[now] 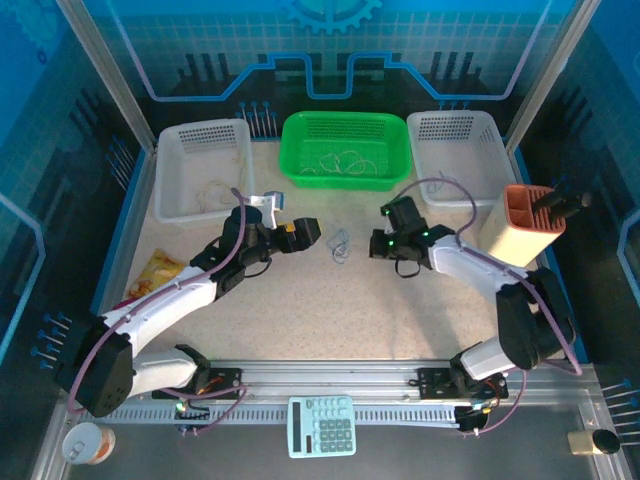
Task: Untangle the cables
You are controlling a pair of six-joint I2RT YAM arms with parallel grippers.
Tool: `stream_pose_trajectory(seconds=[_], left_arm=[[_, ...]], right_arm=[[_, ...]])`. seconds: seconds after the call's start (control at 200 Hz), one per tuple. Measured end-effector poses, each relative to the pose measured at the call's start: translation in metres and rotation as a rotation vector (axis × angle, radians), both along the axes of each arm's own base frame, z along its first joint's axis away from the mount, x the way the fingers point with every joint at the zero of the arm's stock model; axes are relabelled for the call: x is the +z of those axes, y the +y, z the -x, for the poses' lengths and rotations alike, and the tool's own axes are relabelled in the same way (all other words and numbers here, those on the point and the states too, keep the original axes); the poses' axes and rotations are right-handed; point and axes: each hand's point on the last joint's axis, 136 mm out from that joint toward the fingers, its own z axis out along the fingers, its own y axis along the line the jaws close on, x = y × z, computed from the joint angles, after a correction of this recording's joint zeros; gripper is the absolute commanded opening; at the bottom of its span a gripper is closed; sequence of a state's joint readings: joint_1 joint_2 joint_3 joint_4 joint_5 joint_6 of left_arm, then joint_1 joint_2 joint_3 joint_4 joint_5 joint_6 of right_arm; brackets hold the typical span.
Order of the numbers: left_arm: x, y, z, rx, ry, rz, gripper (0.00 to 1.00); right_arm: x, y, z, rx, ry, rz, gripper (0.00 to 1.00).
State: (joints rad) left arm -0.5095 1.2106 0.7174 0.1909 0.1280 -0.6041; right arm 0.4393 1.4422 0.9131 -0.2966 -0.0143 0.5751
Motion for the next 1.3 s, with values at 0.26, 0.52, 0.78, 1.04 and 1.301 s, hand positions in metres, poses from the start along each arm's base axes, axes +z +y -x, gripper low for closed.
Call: stream_pose_trajectory(seconds=[0.26,0.52,0.78,1.04,1.301], left_arm=[[0.002,-0.002,0.001,-0.005,0.009,0.023,0.99],[0.027,-0.006,-0.005,0.007,-0.001,0.125,0.99],[0.058,-0.009,-0.014,0.03,-0.013,0.301,0.99],[0.067,-0.027,-0.025,-0.024,0.0,0.394,0.83],[0.055,-0.041,-0.037,-0.058,0.046,0.475,0.6]], right_arm=[[0.101,0.014,-0.017,0.159,-0.281,-0.128,0.0],[0.142,0.036,-0.012,0.35,-0.425,-0.25,0.0],[0.165,0.045,-0.011,0.465,-0.519,-0.38,0.0],[0.171,0.057,-0.006,0.541,-0.53,-0.456,0.0],[0.174,0.06,-0.002,0.566,-0.536,-0.48,0.0]])
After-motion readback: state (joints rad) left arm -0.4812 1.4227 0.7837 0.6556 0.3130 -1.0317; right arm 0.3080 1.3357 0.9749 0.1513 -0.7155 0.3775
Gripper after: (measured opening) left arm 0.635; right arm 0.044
